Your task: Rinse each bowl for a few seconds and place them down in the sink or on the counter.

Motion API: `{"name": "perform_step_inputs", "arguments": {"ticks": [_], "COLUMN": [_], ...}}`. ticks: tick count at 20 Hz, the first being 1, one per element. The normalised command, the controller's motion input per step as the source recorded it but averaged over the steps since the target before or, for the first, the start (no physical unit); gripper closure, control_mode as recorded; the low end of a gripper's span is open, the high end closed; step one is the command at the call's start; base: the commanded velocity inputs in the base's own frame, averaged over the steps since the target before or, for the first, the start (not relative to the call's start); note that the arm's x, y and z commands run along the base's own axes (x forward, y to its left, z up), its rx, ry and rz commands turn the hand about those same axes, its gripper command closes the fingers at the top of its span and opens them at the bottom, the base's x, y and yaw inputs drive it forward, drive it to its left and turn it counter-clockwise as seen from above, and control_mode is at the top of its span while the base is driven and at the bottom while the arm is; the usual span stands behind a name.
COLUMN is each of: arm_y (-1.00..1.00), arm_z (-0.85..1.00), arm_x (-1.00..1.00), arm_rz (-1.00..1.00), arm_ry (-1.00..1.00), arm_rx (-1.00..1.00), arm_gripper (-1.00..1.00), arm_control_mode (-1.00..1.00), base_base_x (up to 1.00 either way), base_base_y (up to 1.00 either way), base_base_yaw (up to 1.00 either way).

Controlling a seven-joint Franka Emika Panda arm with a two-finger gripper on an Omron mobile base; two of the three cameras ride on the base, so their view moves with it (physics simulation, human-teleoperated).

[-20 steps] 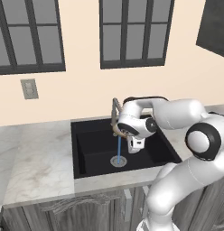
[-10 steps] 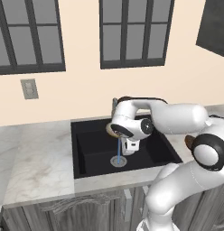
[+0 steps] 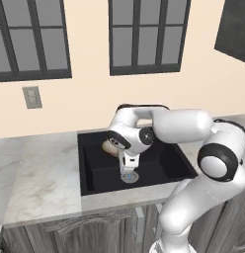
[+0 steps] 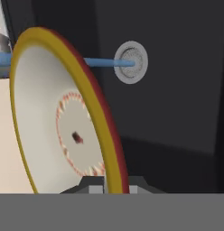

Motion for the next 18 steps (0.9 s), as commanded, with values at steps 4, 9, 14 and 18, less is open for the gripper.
{"name": "perform_step_inputs", "arguments": {"ticks": [4, 9, 14, 18], "arm_y": [0.69, 0.74, 0.73, 0.63], "arm_z": [0.12, 0.1, 0.06, 0.0], "arm_x": [0.0, -0.05, -0.06, -0.11], "arm_rz": [0.0, 0.0, 0.0, 0.0], "arm_ry": [0.17, 0.09, 0.0, 0.0], "arm_rx": [0.0, -0.07, -0.15, -0.14], "arm_gripper": [1.0, 1.0, 1.0, 1.0], "arm_control_mode": [-1.0, -1.0, -1.0, -1.0], "base_base_x": [0.0, 0.0, 0.0, 0.0], "base_base_y": [0.0, 0.0, 0.0, 0.0], "base_base_yaw": [0.0, 0.0, 0.0, 0.0]}}
